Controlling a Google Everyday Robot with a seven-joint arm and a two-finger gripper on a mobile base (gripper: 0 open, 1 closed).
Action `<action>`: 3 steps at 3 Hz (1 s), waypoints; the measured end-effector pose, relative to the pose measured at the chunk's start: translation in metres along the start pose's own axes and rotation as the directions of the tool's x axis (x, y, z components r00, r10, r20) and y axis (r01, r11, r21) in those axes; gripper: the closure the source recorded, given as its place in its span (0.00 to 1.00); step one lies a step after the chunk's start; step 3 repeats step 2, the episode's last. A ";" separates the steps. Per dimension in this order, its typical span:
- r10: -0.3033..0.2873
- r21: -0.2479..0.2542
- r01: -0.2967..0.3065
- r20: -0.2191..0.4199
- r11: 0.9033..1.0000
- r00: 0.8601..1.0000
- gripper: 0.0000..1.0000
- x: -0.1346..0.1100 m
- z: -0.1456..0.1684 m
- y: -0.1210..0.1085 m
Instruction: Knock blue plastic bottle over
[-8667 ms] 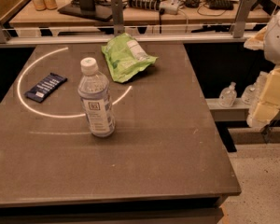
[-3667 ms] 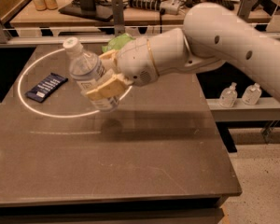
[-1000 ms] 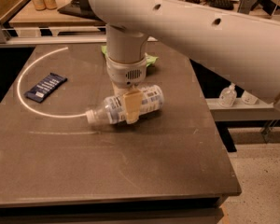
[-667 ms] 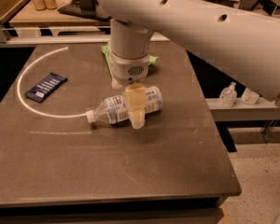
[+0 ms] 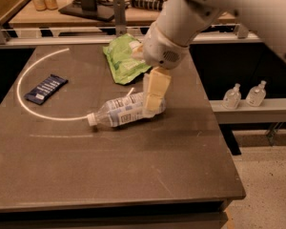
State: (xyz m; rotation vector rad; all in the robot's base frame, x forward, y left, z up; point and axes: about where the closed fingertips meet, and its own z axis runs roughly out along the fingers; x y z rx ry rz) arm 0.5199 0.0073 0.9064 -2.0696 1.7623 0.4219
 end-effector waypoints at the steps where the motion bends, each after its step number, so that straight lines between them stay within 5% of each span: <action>1: 0.102 0.192 -0.133 0.164 0.972 0.981 0.00 0.009 -0.050 -0.013; 2: 0.109 0.264 -0.160 0.200 0.951 0.974 0.00 0.010 -0.062 -0.028; 3: 0.109 0.264 -0.160 0.200 0.951 0.974 0.00 0.010 -0.062 -0.028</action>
Offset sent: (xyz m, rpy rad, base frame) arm 0.0093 -0.0246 0.0342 0.1601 -0.0789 -0.1513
